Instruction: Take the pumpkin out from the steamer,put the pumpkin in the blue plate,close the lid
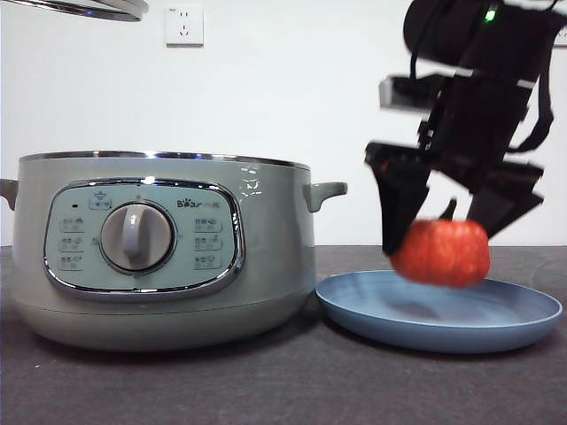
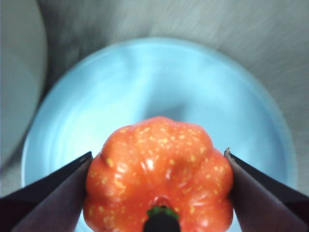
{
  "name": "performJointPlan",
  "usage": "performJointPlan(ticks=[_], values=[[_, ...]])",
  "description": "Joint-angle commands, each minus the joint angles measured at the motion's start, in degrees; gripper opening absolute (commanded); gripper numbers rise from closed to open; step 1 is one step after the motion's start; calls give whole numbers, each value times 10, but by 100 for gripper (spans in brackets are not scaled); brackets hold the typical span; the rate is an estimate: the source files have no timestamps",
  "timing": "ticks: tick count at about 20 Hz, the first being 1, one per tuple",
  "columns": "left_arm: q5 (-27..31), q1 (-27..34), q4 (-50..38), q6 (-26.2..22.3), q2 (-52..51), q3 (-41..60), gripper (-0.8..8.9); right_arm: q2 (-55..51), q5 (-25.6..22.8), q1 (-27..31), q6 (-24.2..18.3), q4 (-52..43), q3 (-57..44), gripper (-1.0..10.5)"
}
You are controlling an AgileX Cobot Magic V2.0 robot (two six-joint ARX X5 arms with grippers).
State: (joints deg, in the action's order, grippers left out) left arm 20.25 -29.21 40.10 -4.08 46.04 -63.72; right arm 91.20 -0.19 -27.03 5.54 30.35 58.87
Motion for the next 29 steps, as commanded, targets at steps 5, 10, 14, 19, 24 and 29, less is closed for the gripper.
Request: performJointPlan(ticks=[5, 10, 14, 19, 24, 29], values=[[3, 0, -32, -6, -7, -5, -8, 40, 0, -5, -7, 0, -5, 344], [2, 0, -32, -6, -7, -5, -8, 40, -3, -5, -6, 5, -5, 483], [-17, 0, -33, -6, -7, -5, -8, 26, -3, -5, -1, 7, -4, 481], [-68, 0, -61, -6, 13, -5, -8, -76, -2, -5, 0, 21, -4, 473], [-140, 0, -92, -4, 90, -5, -8, -231, -4, -4, 5, 19, -4, 472], [-184, 0, -127, -4, 190, -5, -8, -344, -75, -4, 4, 22, -4, 472]])
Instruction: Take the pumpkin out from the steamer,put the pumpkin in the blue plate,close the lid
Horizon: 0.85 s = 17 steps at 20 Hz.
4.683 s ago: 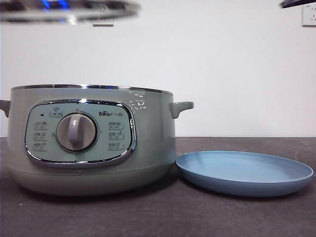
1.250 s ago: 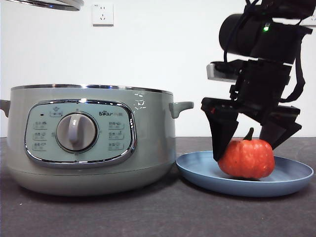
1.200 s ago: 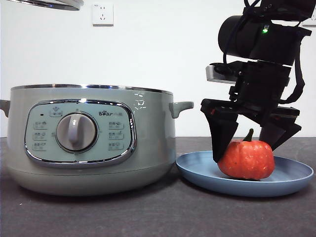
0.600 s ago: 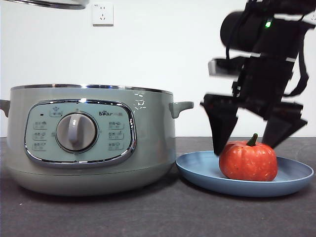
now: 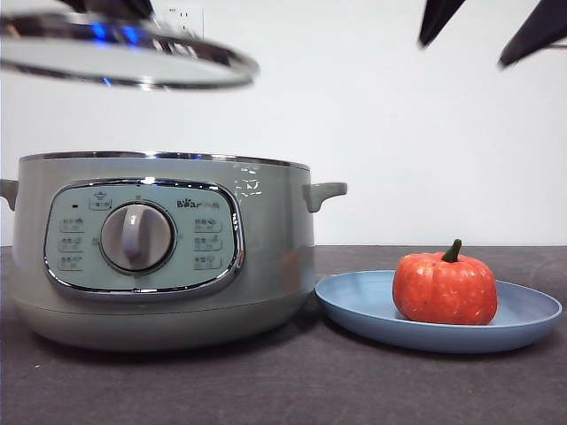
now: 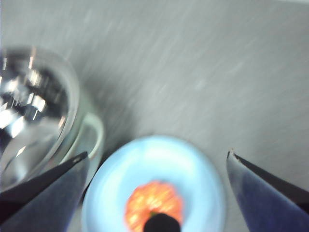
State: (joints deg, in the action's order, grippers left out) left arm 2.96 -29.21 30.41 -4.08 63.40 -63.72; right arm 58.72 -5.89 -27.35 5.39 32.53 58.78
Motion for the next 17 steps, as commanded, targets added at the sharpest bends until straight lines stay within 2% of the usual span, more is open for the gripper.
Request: performJointPlan(ticks=[1, 7, 17], values=[[-22, 0, -34, -4, 37, -5, -8, -36, -25, -1, 6, 2, -3, 472], [-49, 0, -59, -4, 117, -5, -8, -78, -37, 0, 6, 28, -3, 472], [-59, 0, -70, -2, 134, -5, -8, -77, -37, 0, 6, 46, -3, 472]])
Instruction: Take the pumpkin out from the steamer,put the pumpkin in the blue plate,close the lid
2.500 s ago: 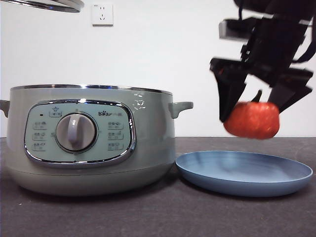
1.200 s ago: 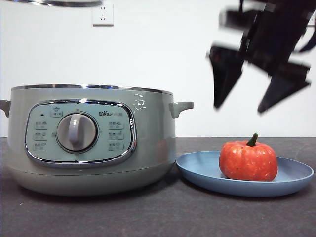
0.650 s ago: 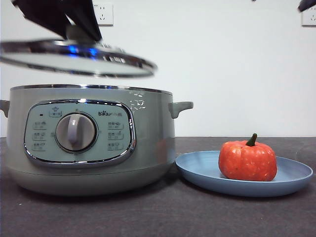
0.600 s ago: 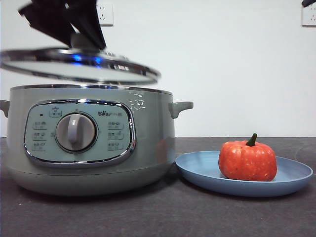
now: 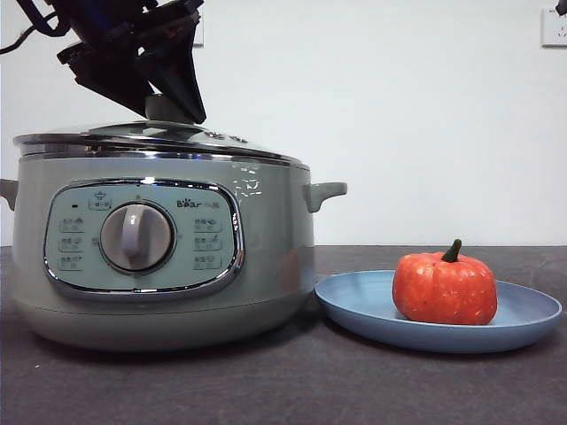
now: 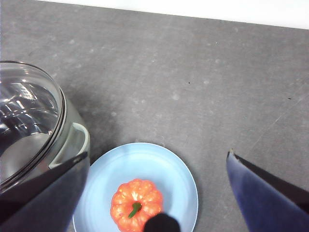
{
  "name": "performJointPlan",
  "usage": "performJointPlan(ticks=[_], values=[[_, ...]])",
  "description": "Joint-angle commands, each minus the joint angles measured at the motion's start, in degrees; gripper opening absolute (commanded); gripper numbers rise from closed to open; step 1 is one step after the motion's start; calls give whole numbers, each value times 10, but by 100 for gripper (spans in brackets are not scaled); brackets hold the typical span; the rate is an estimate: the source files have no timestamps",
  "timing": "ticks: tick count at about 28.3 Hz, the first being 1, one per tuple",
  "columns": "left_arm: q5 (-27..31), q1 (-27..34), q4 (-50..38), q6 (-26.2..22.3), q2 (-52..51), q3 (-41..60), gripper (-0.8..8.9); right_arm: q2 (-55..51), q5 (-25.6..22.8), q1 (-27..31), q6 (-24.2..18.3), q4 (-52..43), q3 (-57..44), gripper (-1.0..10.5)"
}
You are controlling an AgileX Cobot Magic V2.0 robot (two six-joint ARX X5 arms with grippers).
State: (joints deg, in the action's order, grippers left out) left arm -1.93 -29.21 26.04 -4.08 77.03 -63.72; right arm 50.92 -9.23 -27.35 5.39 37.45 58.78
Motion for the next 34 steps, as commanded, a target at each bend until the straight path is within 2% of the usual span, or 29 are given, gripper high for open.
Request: performJointPlan(ticks=[1, 4, 16, 34], values=[[-21, 0, -28, 0, -3, -5, -8, 1, -4, 0, 6, -3, -3, 472], [-46, 0, -35, 1, -3, -5, -8, 1, -3, 0, 6, -3, -3, 472], [-27, 1, -25, 0, -3, -5, -8, 1, -3, 0, 6, 2, -3, 472], [-27, 1, 5, -2, -2, -5, -8, 1, -3, 0, 6, 5, -3, 472]])
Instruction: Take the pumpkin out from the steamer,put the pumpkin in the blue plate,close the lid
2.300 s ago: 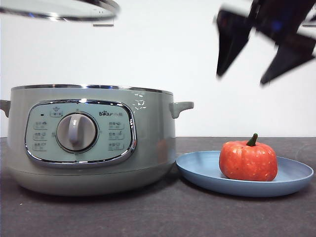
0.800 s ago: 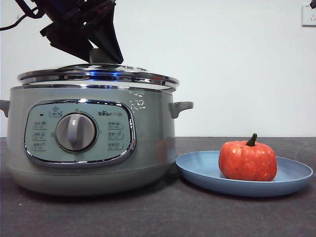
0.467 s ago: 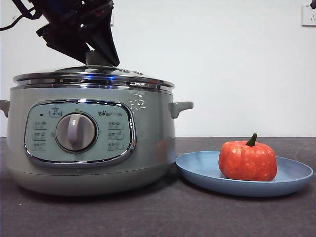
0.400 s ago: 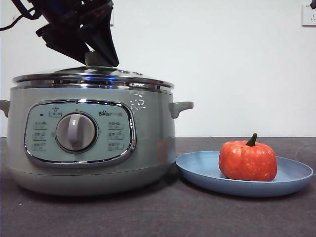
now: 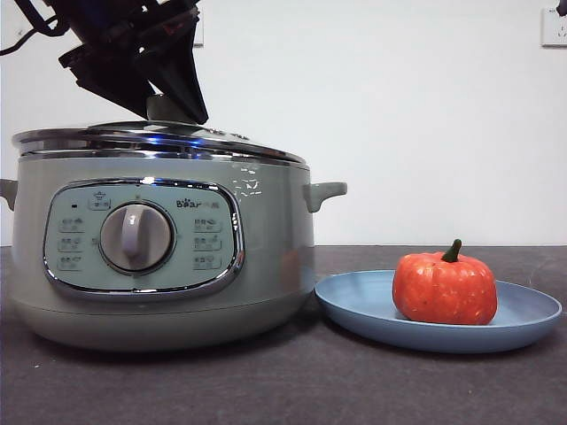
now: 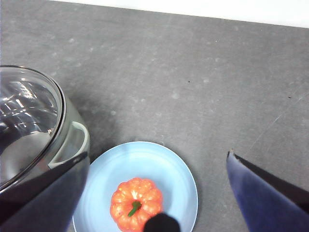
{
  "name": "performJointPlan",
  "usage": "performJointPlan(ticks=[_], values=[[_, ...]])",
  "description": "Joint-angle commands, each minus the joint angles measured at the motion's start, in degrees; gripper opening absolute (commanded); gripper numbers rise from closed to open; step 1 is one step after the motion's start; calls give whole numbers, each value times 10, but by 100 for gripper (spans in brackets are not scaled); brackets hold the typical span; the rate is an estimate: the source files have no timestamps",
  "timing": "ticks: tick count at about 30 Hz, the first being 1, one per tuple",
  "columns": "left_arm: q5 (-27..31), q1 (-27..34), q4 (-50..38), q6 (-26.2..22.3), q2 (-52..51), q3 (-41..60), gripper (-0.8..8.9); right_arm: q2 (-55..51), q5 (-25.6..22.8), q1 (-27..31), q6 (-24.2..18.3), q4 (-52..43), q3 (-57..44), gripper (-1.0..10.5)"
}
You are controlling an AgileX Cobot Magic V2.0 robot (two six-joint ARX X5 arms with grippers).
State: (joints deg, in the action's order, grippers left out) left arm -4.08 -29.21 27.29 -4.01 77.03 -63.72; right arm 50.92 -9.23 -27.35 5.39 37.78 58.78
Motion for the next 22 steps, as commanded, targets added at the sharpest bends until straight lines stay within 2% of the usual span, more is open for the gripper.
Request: performJointPlan(ticks=[1, 15, 22], values=[[-6, 1, -8, -3, -2, -5, -8, 1, -3, 0, 6, 3, -3, 472], [-7, 1, -12, -1, 19, -4, -8, 0, -2, 0, 8, 18, -3, 472], [-6, 0, 16, -1, 41, -4, -1, 0, -1, 0, 12, 18, -3, 472]])
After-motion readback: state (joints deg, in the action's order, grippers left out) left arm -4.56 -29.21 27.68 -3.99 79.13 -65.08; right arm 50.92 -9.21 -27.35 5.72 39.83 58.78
